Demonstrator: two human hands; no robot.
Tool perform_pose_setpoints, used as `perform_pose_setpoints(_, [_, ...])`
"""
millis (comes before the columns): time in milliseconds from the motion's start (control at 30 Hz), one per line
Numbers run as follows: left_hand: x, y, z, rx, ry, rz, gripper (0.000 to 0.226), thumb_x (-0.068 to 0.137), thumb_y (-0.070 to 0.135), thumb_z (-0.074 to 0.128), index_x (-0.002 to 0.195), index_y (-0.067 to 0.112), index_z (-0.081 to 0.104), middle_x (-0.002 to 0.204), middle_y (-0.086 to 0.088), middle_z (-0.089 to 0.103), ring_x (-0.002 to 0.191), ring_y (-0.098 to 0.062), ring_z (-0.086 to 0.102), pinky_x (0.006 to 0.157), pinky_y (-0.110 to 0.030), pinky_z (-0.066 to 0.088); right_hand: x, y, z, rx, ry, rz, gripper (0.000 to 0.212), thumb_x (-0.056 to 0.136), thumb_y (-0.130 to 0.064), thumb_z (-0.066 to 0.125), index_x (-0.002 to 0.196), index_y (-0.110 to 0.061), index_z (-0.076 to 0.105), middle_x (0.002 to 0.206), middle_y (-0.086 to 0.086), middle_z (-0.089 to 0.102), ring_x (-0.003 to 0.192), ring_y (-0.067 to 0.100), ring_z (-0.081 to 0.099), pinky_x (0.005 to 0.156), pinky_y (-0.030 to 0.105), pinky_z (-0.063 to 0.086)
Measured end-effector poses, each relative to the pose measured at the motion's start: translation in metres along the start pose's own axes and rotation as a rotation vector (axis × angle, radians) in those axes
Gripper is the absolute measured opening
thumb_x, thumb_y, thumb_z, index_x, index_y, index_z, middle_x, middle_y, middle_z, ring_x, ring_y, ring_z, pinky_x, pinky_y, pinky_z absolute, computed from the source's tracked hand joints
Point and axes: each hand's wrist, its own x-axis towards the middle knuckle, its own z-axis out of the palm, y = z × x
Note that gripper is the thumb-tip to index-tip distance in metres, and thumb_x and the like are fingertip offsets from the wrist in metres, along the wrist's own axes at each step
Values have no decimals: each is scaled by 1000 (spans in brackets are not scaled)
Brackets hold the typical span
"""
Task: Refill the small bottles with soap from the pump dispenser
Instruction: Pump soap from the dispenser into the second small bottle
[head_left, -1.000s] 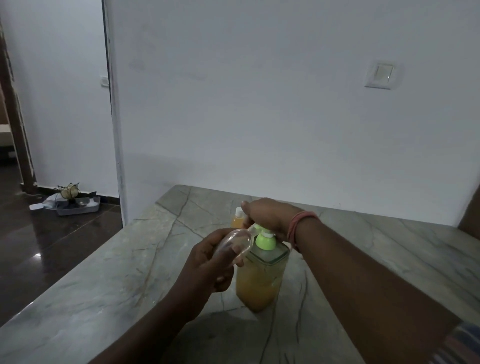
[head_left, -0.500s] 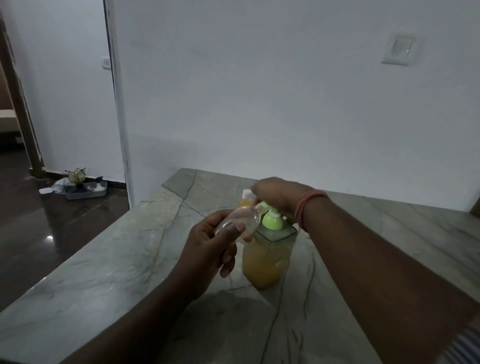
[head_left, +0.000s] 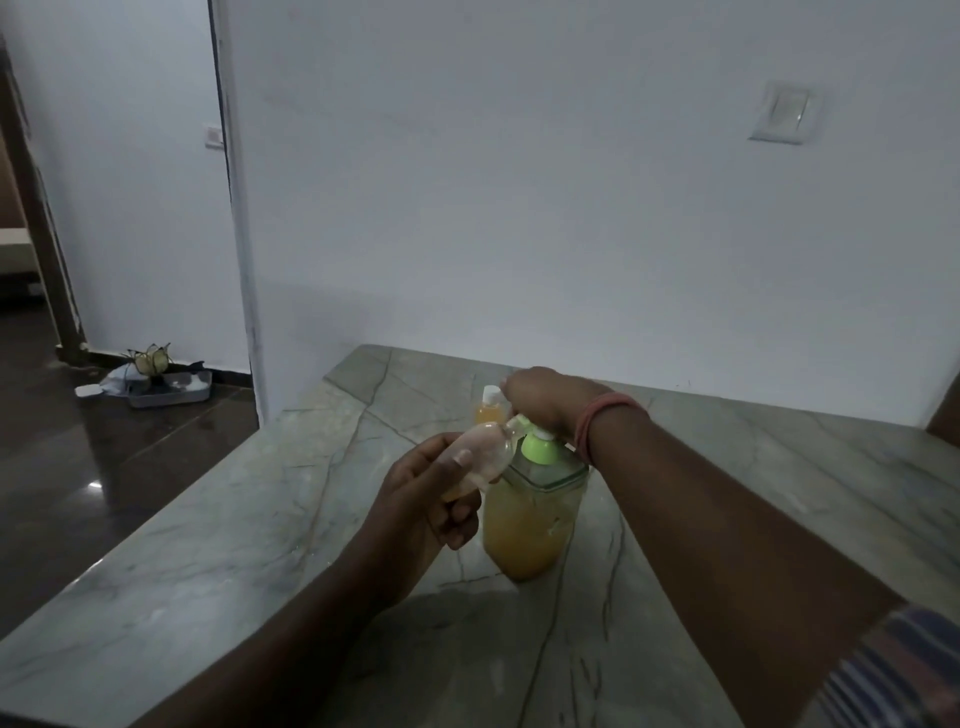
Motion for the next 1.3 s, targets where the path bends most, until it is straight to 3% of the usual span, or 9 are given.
perform_pose_setpoints(133, [-1,4,1,41,45,9,29,96,21,62,120,6,67,77,-8,57,55,-13,44,43,-23,38,-20,-5,-13,15,-85,10,41,104,-22,29,126,-1,57,129,22,57,97,28,54,79,31,39])
perform_pose_setpoints(233, [-2,6,5,59,74,11,36,90,21,61,123,7,66,67,-3,57,53,-11,45,43,-23,40,-24,-3,-23,84,-140,122,47,95,-42,29,101,-16,68,105,12,65,94,34,61,93,45,46])
perform_pose_setpoints(367, [-1,3,3,58,88,20,40,90,25,69,126,7,66,81,-16,59,53,-11,47,43,-23,42,-24,1,-18,85,-3,74,34,101,-15,34,75,-9,55,76,4,54,66,22,49,62,23,40])
perform_pose_setpoints(600, [-1,2,2,140,80,24,42,88,32,61,127,16,66,71,-10,57,49,-11,43,41,-23,38,-15,-6,-12,-286,3,-21,37,99,-1,40,65,-13,33,72,2,35,71,22,43,64,27,35])
perform_pose_setpoints(733, [-1,0,3,205,60,55,41,91,38,57,128,20,61,76,-9,57,48,-10,41,41,-22,35,-18,-4,-13,-278,22,-60,23,103,-10,35,97,-8,58,109,13,53,96,28,50,79,29,35])
perform_pose_setpoints(867, [1,-1,0,188,73,50,36,93,35,58,126,24,64,71,-8,53,49,-11,39,43,-23,34,-23,-7,-5,-241,48,-39,35,100,1,38,68,-13,35,132,23,53,121,37,51,87,34,37])
perform_pose_setpoints(967, [-1,1,2,195,70,55,36,93,35,58,127,27,65,70,-7,53,49,-11,39,44,-24,34,-24,-9,-12,-242,15,-42,30,100,1,35,72,-8,39,94,15,54,93,30,53,77,30,37])
perform_pose_setpoints(1067, [0,0,3,190,84,64,35,93,33,59,128,27,65,69,-6,53,48,-10,39,43,-24,34,-20,-9,-15,-232,21,-58,27,104,-10,31,99,-3,57,100,11,52,89,27,52,78,31,39])
perform_pose_setpoints(1300, [-1,-1,3,249,100,83,31,96,31,58,126,30,66,65,-4,54,50,-14,41,44,-25,37,-23,-6,-8,-278,27,-29,39,99,3,37,64,-14,30,69,1,33,83,26,43,74,32,33])
